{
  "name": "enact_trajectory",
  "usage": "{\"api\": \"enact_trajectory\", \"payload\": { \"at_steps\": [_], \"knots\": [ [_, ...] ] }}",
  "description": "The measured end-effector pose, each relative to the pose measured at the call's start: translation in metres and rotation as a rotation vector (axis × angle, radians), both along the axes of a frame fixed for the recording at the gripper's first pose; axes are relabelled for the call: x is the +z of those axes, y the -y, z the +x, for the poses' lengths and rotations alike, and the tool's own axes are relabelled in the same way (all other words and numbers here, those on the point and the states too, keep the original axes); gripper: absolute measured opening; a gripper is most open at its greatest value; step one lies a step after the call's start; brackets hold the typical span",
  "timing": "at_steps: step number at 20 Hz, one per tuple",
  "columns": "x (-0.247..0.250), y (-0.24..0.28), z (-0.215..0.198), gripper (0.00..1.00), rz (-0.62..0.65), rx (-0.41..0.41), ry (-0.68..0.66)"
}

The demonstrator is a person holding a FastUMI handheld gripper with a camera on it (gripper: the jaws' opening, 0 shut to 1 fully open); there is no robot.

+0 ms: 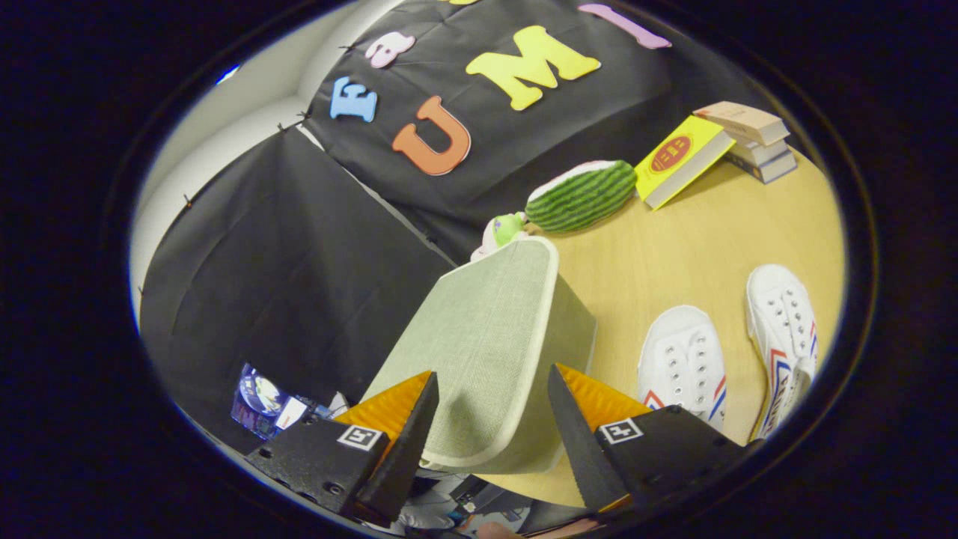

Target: Open the storage box then place both shoes into the box .Put the left shoe in first, then the right shoe, with the right side of both shoes facing outward in a uniform manner.

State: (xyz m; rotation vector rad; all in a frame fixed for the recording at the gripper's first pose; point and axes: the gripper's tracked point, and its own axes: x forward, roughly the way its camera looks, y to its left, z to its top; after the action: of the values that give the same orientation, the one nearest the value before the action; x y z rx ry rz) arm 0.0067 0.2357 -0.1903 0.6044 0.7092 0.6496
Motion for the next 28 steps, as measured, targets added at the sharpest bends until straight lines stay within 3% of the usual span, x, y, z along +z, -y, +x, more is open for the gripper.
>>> {"api": "enact_trajectory", "payload": {
  "at_steps": [2, 6, 9, 14, 17, 19, 23, 28],
  "knots": [
    [0.002, -0.003, -0.002, 0.81, 0.031, 0.007, -0.029],
    [0.012, 0.003, -0.003, 0.22, 0.099, -0.032, -0.059],
    [0.025, 0.000, -0.005, 0.06, 0.162, -0.016, -0.076],
    [0.051, -0.017, -0.013, 0.06, 0.201, 0.035, -0.041],
    [0.034, -0.014, -0.008, 0.06, 0.075, 0.012, -0.028],
    [0.026, -0.015, -0.004, 0.06, 0.061, -0.005, -0.033],
    [0.028, -0.016, -0.005, 0.24, 0.127, 0.004, -0.077],
    [0.006, -0.016, -0.005, 0.31, 0.131, 0.007, -0.153]
  ]
}}
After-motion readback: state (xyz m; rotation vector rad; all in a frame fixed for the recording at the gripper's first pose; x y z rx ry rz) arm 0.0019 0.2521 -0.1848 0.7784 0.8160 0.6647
